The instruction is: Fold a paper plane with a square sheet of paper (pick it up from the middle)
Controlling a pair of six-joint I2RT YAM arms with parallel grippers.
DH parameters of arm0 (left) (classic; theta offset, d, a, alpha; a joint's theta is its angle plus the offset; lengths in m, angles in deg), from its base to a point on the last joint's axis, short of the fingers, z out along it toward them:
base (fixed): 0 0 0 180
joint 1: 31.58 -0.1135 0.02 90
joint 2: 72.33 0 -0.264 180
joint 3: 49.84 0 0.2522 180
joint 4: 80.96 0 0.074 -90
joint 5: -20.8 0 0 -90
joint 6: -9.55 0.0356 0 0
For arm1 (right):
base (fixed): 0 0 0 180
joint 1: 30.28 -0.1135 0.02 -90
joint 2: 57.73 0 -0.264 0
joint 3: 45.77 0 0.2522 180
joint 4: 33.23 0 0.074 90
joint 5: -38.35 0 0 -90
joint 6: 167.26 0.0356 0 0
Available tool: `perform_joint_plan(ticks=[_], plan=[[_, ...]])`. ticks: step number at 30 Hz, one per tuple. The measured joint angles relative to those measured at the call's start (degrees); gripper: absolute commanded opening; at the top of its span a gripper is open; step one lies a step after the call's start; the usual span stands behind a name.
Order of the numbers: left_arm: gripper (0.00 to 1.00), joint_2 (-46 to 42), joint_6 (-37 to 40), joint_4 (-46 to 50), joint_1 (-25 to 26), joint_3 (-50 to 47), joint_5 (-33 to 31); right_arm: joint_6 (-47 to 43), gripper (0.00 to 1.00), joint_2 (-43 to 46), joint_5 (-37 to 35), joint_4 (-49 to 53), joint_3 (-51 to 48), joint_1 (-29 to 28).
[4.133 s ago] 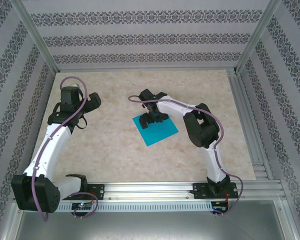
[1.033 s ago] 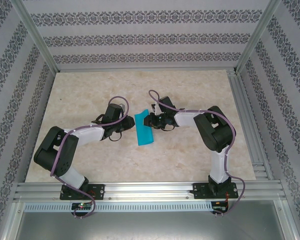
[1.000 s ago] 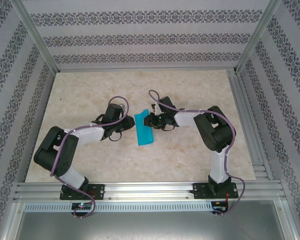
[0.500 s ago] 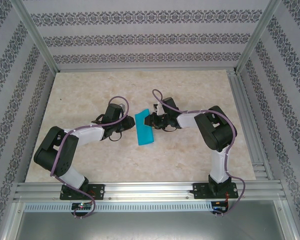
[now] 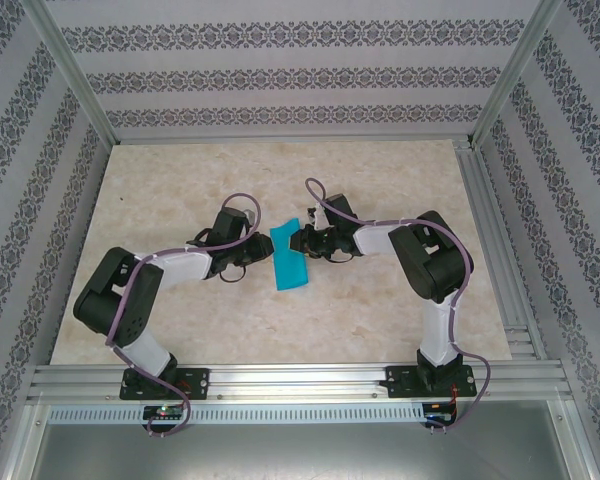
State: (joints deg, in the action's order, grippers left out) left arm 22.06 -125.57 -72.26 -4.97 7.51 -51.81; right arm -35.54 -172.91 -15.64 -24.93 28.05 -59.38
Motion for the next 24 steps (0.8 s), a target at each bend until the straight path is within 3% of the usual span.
perform_joint_plan(ticks=[24], plan=[[0.22,3.6,-0.2,-0.2,0.9,1.9,2.9,-2.6,0.30,-1.4,-2.9,11.4,6.3,-0.9]])
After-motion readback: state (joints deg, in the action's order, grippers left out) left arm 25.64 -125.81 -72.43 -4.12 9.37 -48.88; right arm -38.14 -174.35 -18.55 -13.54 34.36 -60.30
